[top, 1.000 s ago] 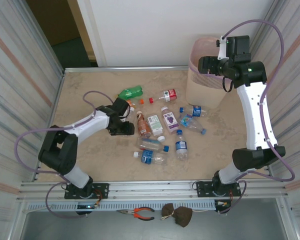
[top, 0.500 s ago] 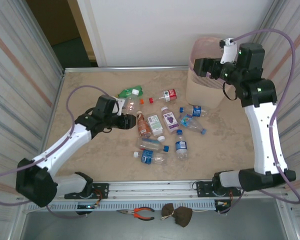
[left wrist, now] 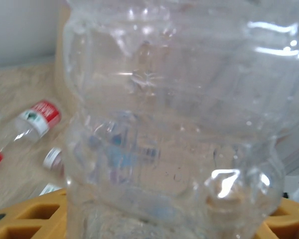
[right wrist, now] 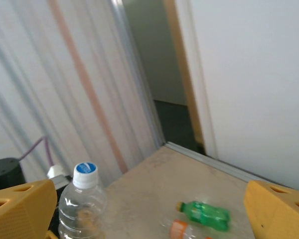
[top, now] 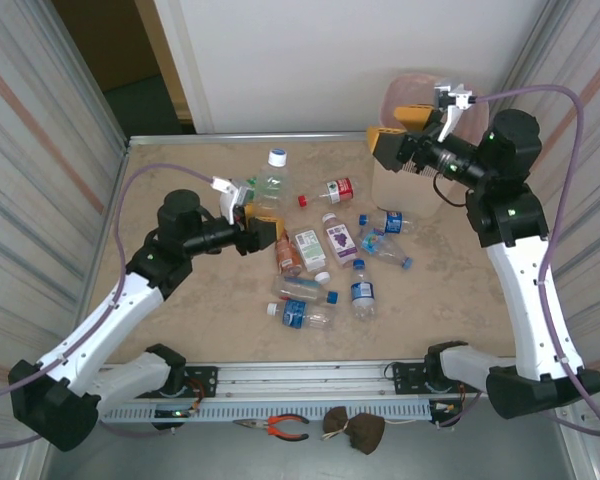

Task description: Put the plastic bottles in the bin

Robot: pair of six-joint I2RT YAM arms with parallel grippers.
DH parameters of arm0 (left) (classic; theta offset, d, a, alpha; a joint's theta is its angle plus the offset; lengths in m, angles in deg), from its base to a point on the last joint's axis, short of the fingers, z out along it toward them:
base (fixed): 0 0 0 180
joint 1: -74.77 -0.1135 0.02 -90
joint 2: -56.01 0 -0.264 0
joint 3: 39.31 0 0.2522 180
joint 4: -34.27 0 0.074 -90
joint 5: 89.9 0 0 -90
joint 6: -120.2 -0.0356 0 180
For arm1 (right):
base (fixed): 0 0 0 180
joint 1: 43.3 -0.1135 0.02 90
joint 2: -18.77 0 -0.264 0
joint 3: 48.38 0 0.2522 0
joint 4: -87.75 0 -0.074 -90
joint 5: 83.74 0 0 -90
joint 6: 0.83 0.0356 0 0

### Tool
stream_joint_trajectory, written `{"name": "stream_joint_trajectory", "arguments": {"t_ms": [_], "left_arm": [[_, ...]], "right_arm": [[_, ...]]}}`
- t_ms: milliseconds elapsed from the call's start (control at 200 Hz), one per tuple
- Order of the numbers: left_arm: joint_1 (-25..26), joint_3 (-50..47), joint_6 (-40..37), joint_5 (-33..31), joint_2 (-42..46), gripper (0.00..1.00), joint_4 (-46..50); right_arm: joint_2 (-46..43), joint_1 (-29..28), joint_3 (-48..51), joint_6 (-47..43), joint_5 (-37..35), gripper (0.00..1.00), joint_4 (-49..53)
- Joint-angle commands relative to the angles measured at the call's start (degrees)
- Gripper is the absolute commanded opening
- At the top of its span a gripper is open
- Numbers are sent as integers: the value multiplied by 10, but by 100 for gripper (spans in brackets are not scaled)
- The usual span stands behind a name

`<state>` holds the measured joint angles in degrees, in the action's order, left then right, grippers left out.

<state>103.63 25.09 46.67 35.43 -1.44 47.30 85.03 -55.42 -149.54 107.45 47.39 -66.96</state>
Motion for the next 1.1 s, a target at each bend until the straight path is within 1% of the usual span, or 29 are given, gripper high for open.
{"name": "stream_joint_trajectory", "arguments": {"t_ms": [0, 130, 255, 481, 621, 756, 1092], "left_arm": [[-1, 12, 9, 68, 14, 49, -90], [17, 38, 1, 85, 14, 49, -113], [39, 73, -12, 104, 2, 49, -118], [82, 123, -39, 125, -9, 49, -112], [101, 144, -51, 131, -14, 49, -100], [107, 153, -55, 130, -15, 49, -95], [113, 152, -57, 116, -6, 50, -88]], "right_arm": [[-10, -31, 12, 19, 59, 97, -84], [-7, -78, 21, 5, 102, 99, -125], [3, -127, 12, -24, 135, 99, -130], [21, -211, -1, -63, 125, 99, -125], [35, -244, -8, -69, 127, 99, -125], [42, -269, -14, -95, 142, 100, -109], [52, -299, -22, -128, 137, 89, -69]]}}
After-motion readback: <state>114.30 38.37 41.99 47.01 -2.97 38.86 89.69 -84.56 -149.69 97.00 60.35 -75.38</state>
